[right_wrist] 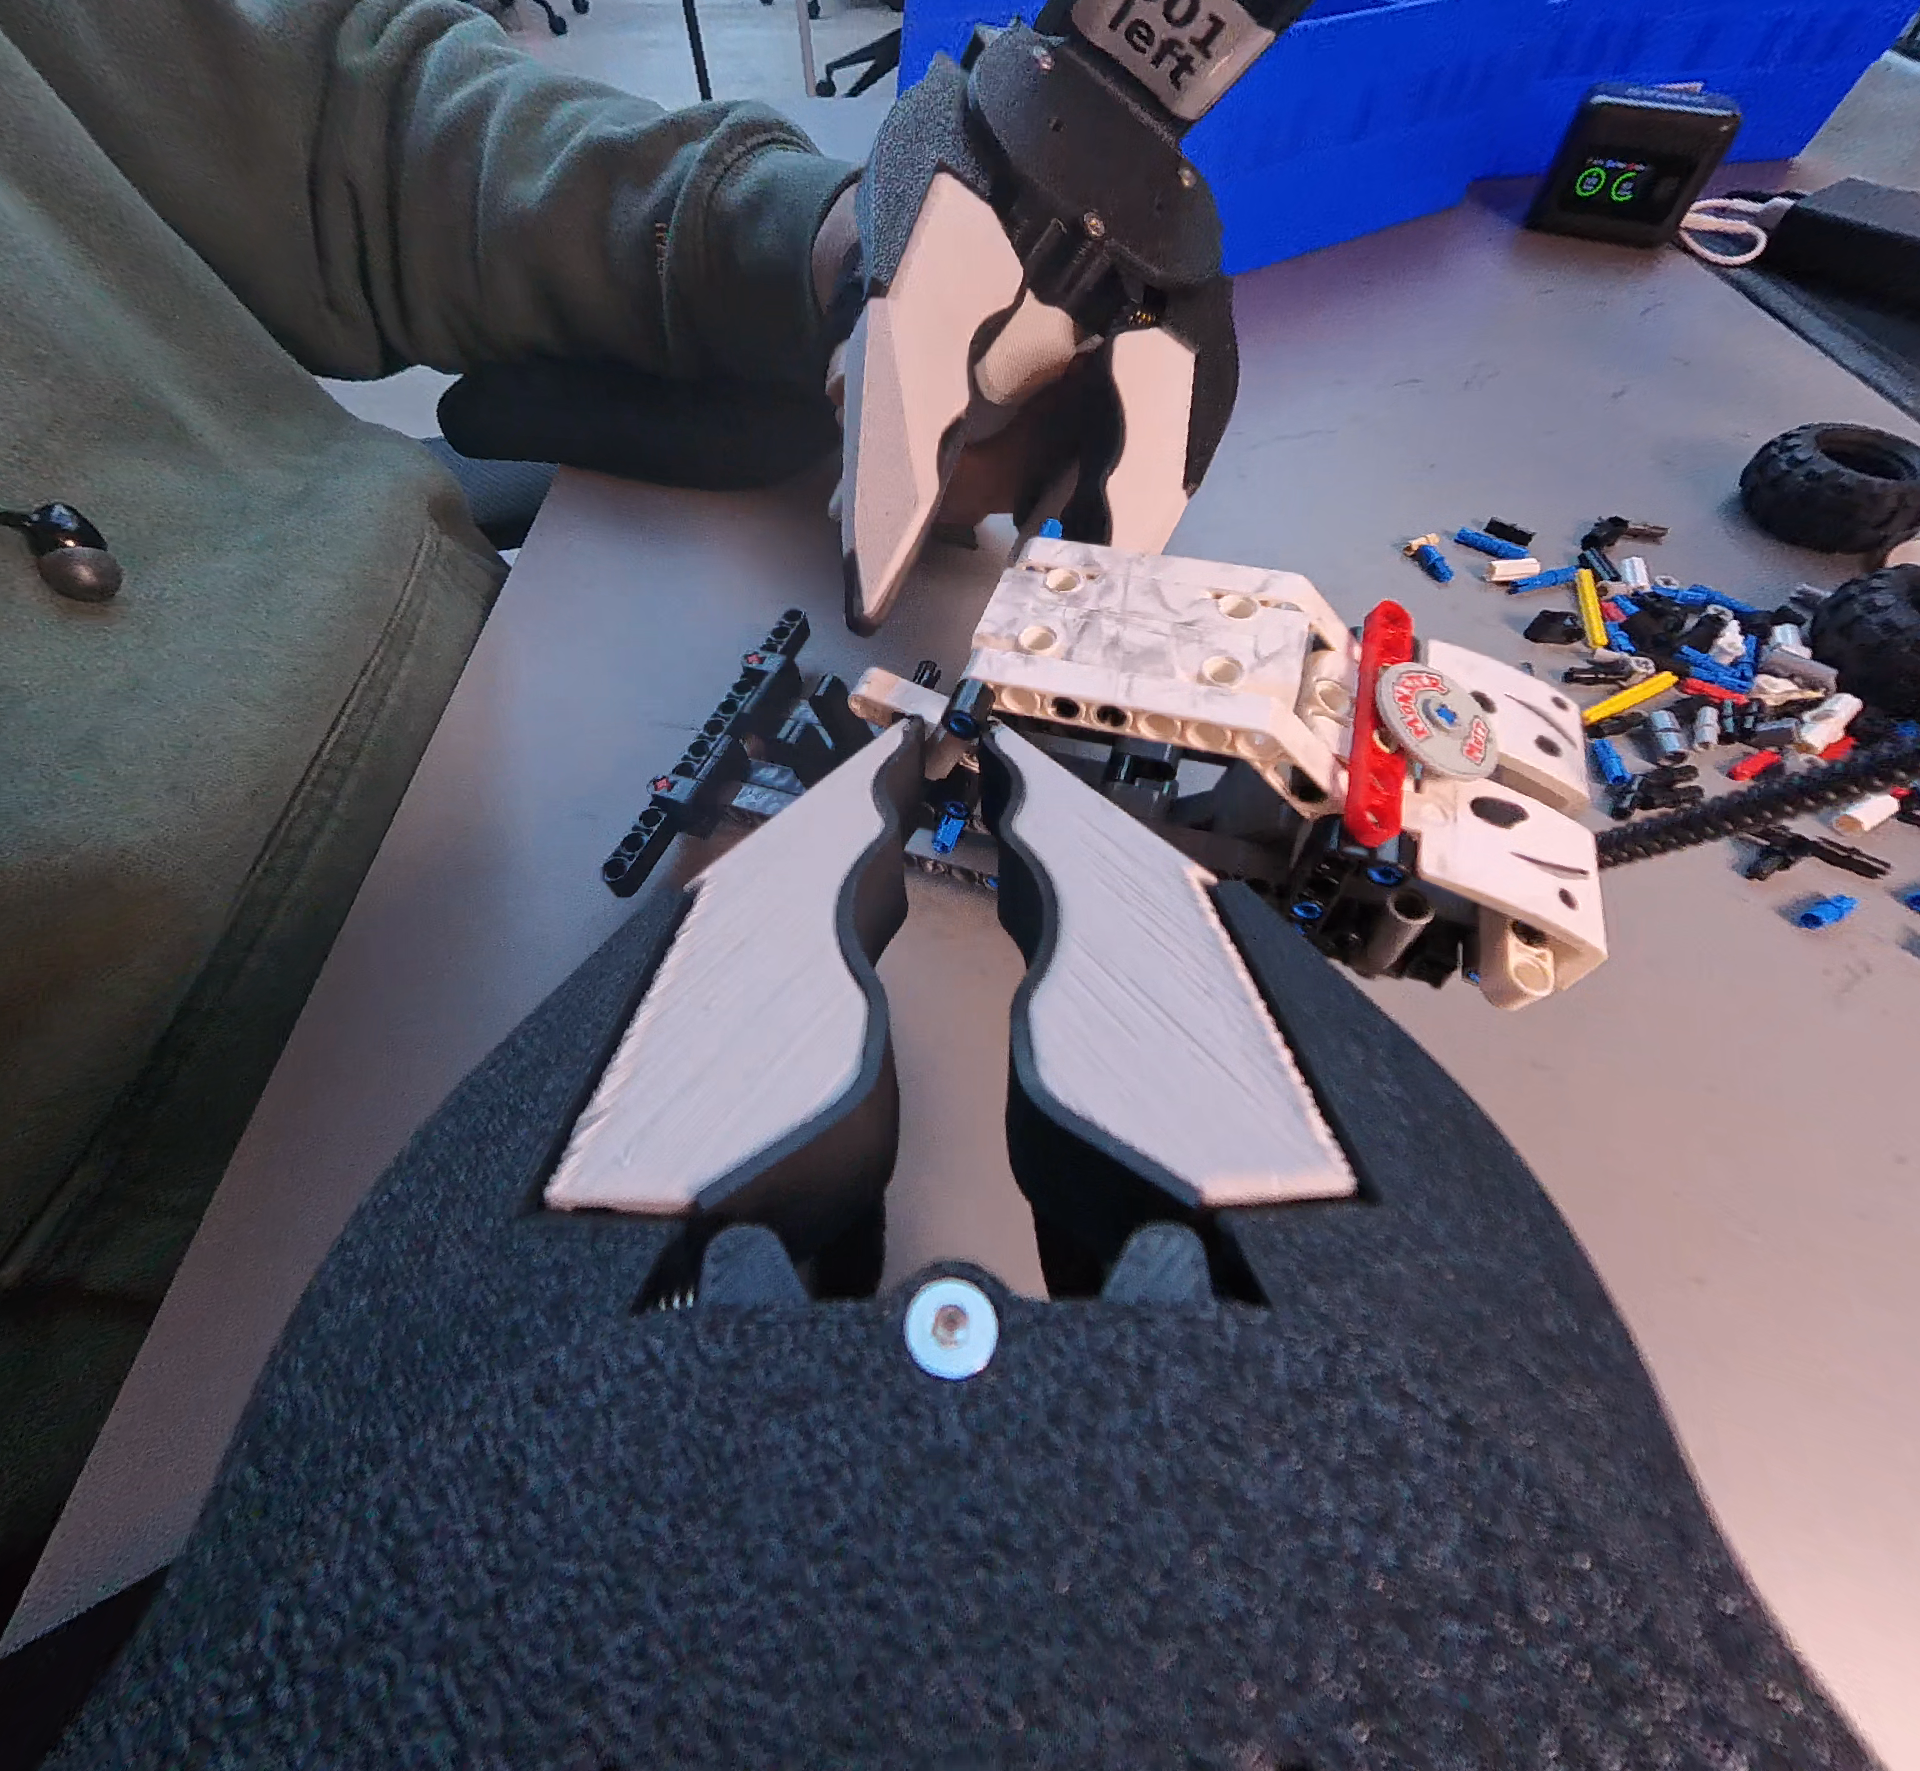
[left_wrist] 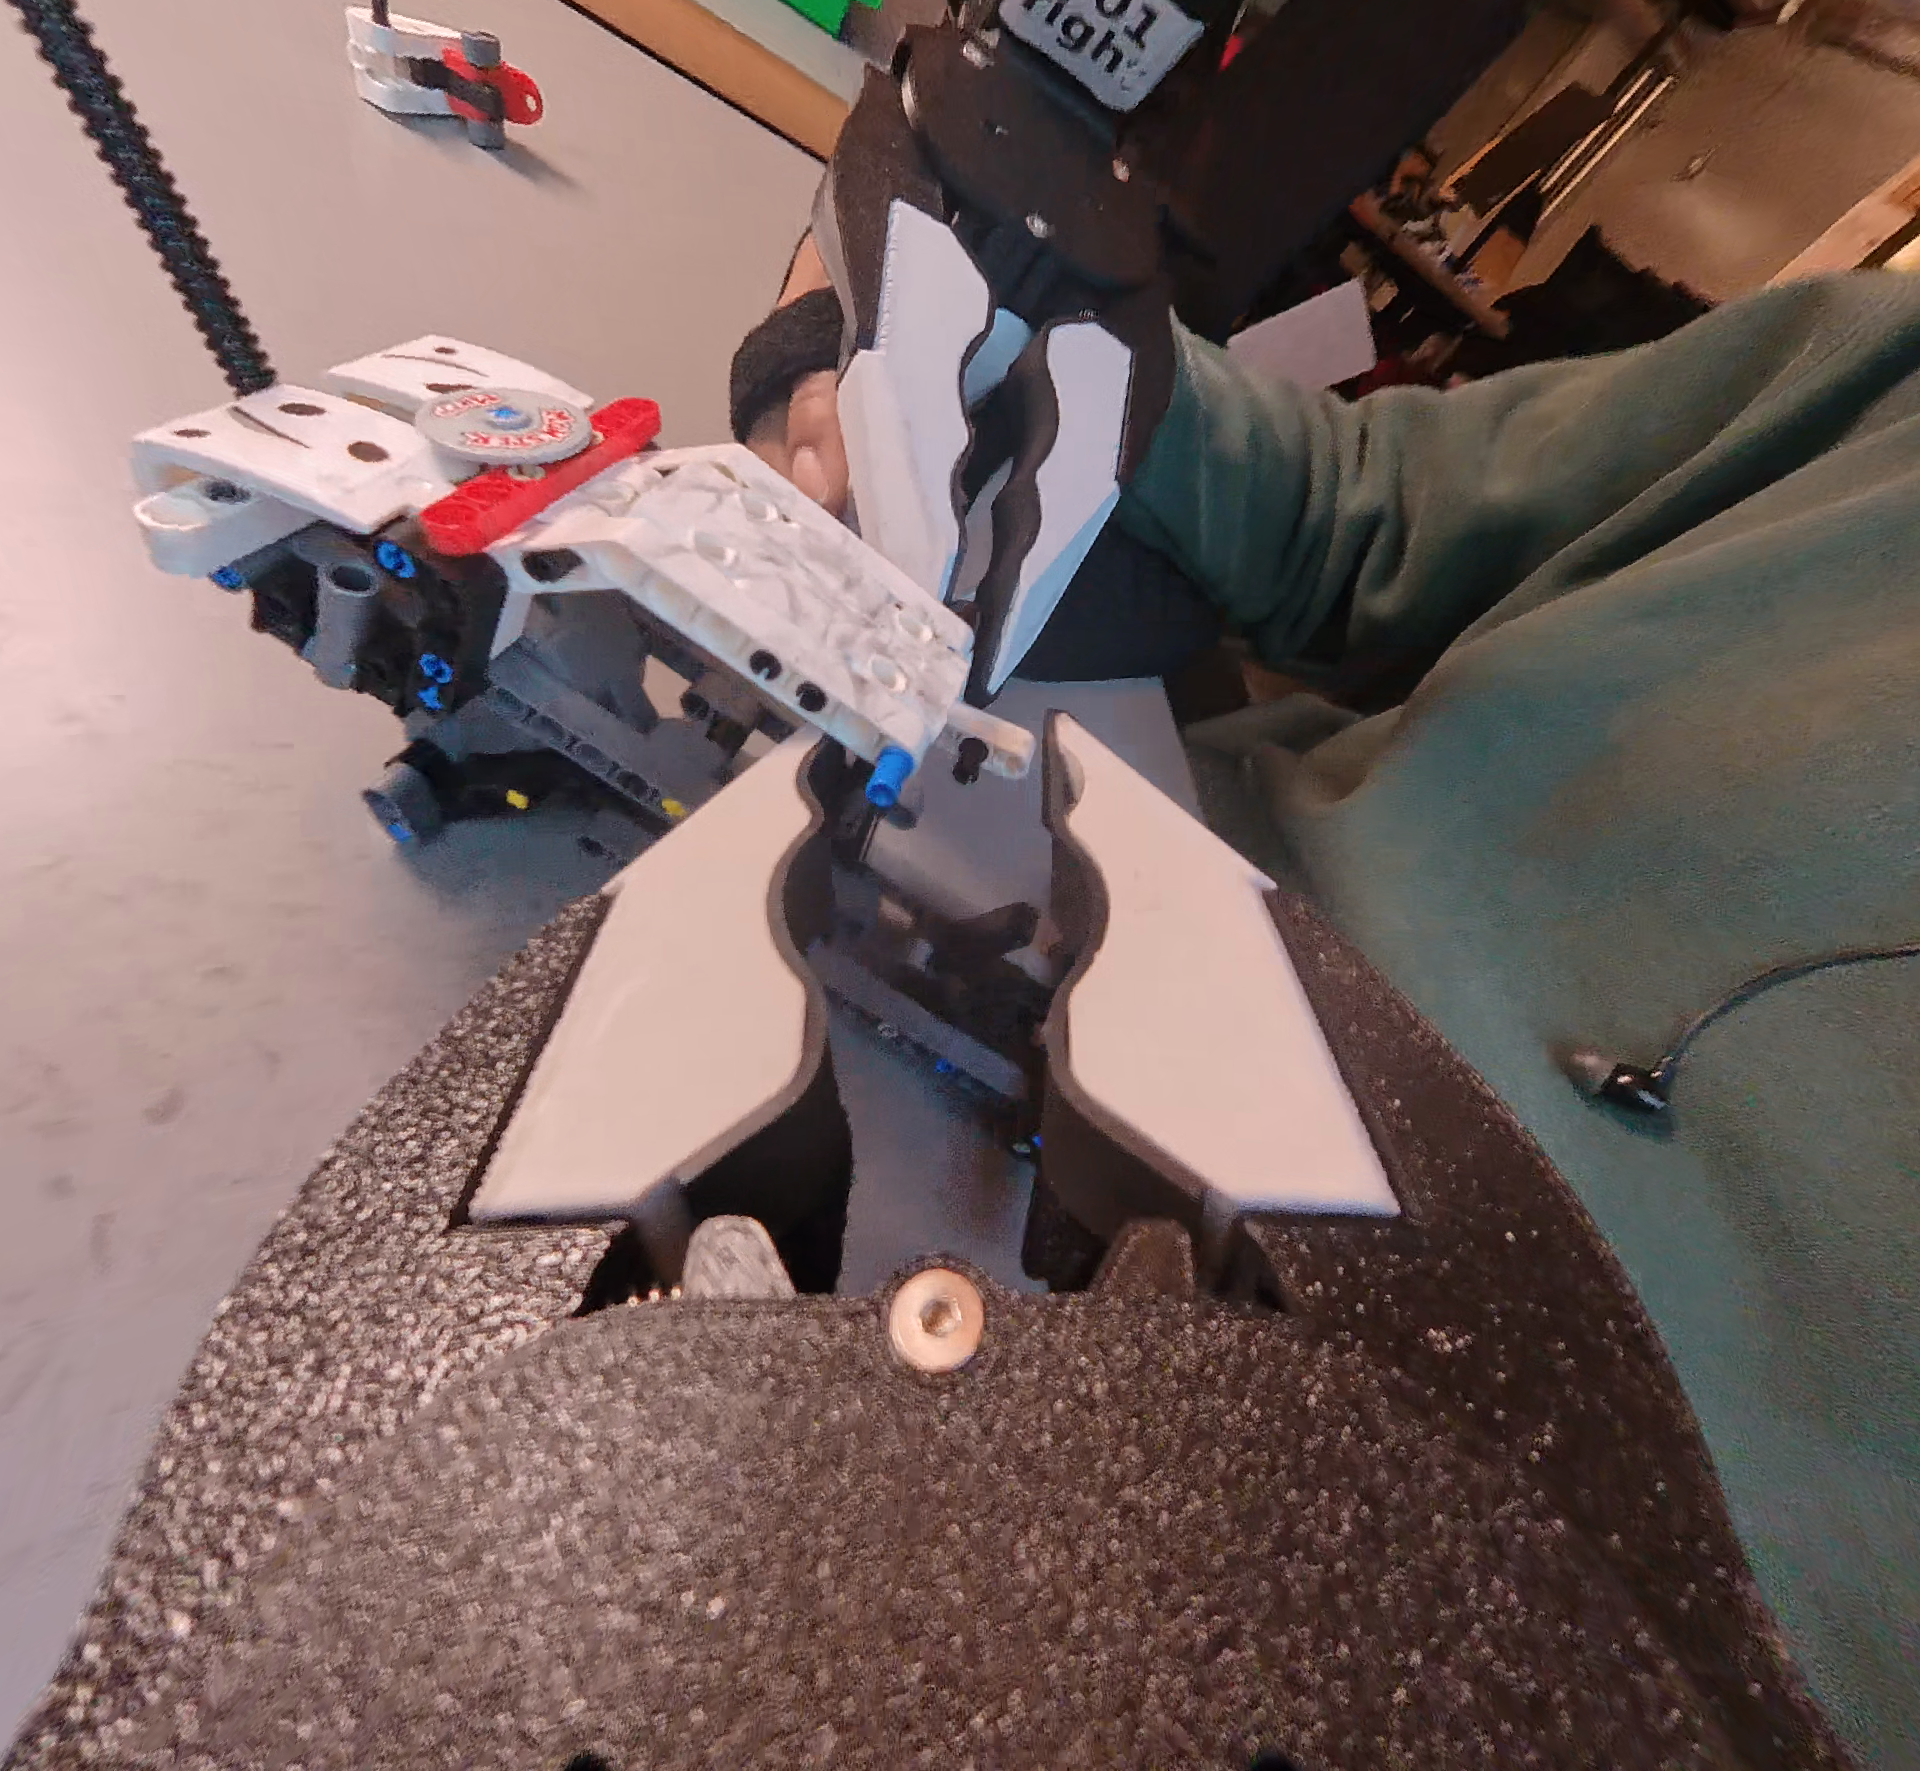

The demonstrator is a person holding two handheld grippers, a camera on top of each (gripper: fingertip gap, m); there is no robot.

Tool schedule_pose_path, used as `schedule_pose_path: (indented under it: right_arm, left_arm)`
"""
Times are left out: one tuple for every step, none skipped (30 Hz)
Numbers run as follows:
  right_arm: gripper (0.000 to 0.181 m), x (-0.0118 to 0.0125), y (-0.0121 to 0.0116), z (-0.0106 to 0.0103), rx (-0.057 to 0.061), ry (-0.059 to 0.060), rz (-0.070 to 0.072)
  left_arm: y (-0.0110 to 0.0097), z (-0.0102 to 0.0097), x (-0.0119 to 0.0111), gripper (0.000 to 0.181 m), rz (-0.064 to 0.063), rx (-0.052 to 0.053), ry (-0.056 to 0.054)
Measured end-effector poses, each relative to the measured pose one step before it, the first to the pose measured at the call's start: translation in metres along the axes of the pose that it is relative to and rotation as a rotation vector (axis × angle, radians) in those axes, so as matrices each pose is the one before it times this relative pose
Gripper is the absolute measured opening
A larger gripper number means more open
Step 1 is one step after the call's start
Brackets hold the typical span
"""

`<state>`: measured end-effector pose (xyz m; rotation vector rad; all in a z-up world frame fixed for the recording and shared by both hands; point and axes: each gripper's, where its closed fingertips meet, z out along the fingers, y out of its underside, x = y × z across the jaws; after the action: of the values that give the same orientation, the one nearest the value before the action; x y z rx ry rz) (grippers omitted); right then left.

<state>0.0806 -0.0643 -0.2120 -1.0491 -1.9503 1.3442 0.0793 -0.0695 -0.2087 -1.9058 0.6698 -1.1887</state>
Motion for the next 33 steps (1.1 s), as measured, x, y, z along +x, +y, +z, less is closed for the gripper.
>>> schedule_pose_path:
  right_arm:
    - [0.009,0.00098,-0.00024,-0.00017,-0.0001,0.0058,-0.0011]
    - [0.009,0.00080,0.00052,-0.00004,-0.0026,0.0054,0.0000]
    - [0.009,0.00059,0.00035,0.00013,-0.0007,0.0035,-0.0007]
    - [0.009,0.00067,0.00028,0.00017,-0.0011,0.0051,-0.0011]
    - [0.009,0.00092,0.00064,0.00046,-0.0064,0.0084,-0.0046]
    - [0.009,0.00057,0.00016,0.00058,-0.0038,0.0090,-0.0087]
    - [0.009,0.00076,0.00002,0.00036,-0.0039,0.0116,-0.0058]
    - [0.009,0.00134,0.00010,0.00030,-0.0034,0.0145,-0.0029]
    - [0.009,0.00313,-0.00025,-0.00011,-0.0012,0.0240,0.0048]
    - [0.009,0.00300,0.00057,0.00020,-0.0073,0.0219,0.0109]
    - [0.010,0.00273,-0.00062,0.00006,-0.0010,0.0215,0.0141]
    - [0.009,0.00285,-0.00356,-0.00041,0.0165,0.0229,0.0208]
    - [0.009,0.00234,-0.00396,-0.00017,0.0181,0.0197,0.0292]
    - [0.008,0.00134,-0.00157,0.00098,0.0052,0.0148,0.0253]
    - [0.008,0.00230,0.00012,0.00193,-0.0024,0.0244,0.0183]
    - [0.008,0.00227,0.00052,0.00217,-0.0068,0.0283,0.0059]
    - [0.008,0.00156,-0.00087,0.00144,0.0001,0.0225,0.0005]
    - [0.008,0.00097,-0.00127,0.00096,0.0062,0.0142,0.0086]
    - [0.007,0.00095,-0.00049,0.00100,0.0029,0.0068,0.0181]
    - [0.007,0.00056,0.00056,0.00076,-0.0048,-0.0017,0.0136]
    - [0.007,0.00048,0.00018,0.00041,-0.0043,-0.0033,0.0089]
    - [0.006,0.00034,-0.00002,0.00055,-0.0051,-0.0015,0.0154]
    - [0.006,-0.00042,-0.00018,0.00055,-0.0045,-0.0044,0.0100]
    - [0.005,-0.00034,-0.00025,0.00072,-0.0005,-0.0024,0.0060]
    - [0.005,-0.00038,0.00011,0.00056,-0.0005,-0.0033,0.0087]
    - [0.005,0.00030,0.00124,0.00036,-0.0044,-0.0007,0.0072]
    - [0.005,0.00161,0.00080,-0.00076,-0.0002,0.0035,0.0091]
    - [0.005,0.00213,0.00031,-0.00089,0.0014,0.0066,0.0100]
    - [0.005,-0.00085,0.00058,0.00043,-0.0031,-0.0070,0.0023]
    - [0.005,-0.00175,-0.00036,0.00042,-0.0031,-0.0050,-0.0121]
    - [0.005,-0.00022,0.00011,-0.00028,-0.0051,0.0057,-0.0133]
    - [0.005,0.00074,0.00059,-0.00084,-0.0023,0.0040,-0.0023]
    - [0.005,0.00000,0.00007,-0.00062,0.0033,-0.0048,0.0106]
  left_arm:
    - [-0.00282,-0.00040,0.00073,0.037,-0.0594,0.0232,0.0242]
    - [-0.00247,-0.00005,-0.00014,0.036,-0.0774,0.0231,0.0253]
    - [-0.00341,-0.00001,0.00100,0.037,-0.0802,0.0307,0.0371]
    - [-0.00411,-0.00007,0.00110,0.038,-0.0753,0.0379,0.0383]
    - [-0.00385,0.00016,-0.00161,0.037,-0.0765,0.0358,0.0192]
    - [-0.00374,0.00032,-0.00316,0.031,-0.0629,0.0358,0.0060]
    - [-0.00353,0.00002,-0.00370,0.024,-0.0354,0.0352,-0.0059]
    - [-0.00149,-0.00004,-0.00400,0.015,-0.0181,0.0163,-0.0155]
    - [-0.00243,-0.00053,-0.00093,0.015,-0.0048,0.0176,-0.0080]
    - [-0.00243,-0.00062,-0.00075,0.014,0.0073,0.0163,-0.0167]
    - [-0.00260,-0.00076,0.00012,0.013,0.0127,0.0197,-0.0150]
    - [-0.00305,-0.00108,0.00072,0.012,0.0085,0.0247,-0.0105]
    - [-0.00248,-0.00120,0.00093,0.012,0.0043,0.0220,-0.0037]
    - [-0.00170,-0.00137,0.00029,0.012,-0.0004,0.0156,-0.0026]
    - [-0.00143,-0.00116,-0.00105,0.011,-0.0010,0.0155,-0.0095]
    - [-0.00146,-0.00106,-0.00208,0.011,-0.0025,0.0159,-0.0127]
    - [-0.00159,-0.00116,-0.00123,0.011,-0.0059,0.0147,-0.0043]
    - [-0.00137,-0.00105,-0.00037,0.011,-0.0064,0.0094,0.0030]
    - [-0.00104,-0.00082,-0.00039,0.011,-0.0014,0.0064,-0.0012]
    - [-0.00021,-0.00031,-0.00065,0.011,0.0040,0.0018,-0.0079]
    - [0.00028,-0.00014,-0.00072,0.011,0.0026,-0.0023,-0.0062]
    - [-0.00036,-0.00038,-0.00033,0.011,-0.0005,-0.0010,-0.0003]
    - [0.00011,-0.00072,-0.00038,0.011,0.0034,-0.0096,0.0003]
    - [0.00015,-0.00106,-0.00026,0.010,0.0068,-0.0120,-0.0007]
    - [0.00043,-0.00143,-0.00055,0.010,0.0018,-0.0096,0.0004]
    - [-0.00011,-0.00193,-0.00151,0.010,-0.0107,-0.0073,0.0038]
    - [-0.00252,-0.00323,-0.00238,0.010,-0.0184,0.0084,0.0037]
    - [-0.00239,-0.00400,-0.00319,0.009,-0.0134,0.0068,-0.0057]
    - [0.00023,-0.00177,-0.00106,0.009,-0.0075,-0.0026,0.0011]
    - [0.00172,0.00056,0.00074,0.009,0.0031,-0.0062,0.0006]
    - [0.00000,0.00025,0.00028,0.010,0.0086,-0.0022,-0.0033]
    - [-0.00144,-0.00078,-0.00036,0.009,-0.0005,0.0018,0.0016]
    - [-0.00024,0.00023,0.00002,0.009,-0.0098,0.0007,0.0091]
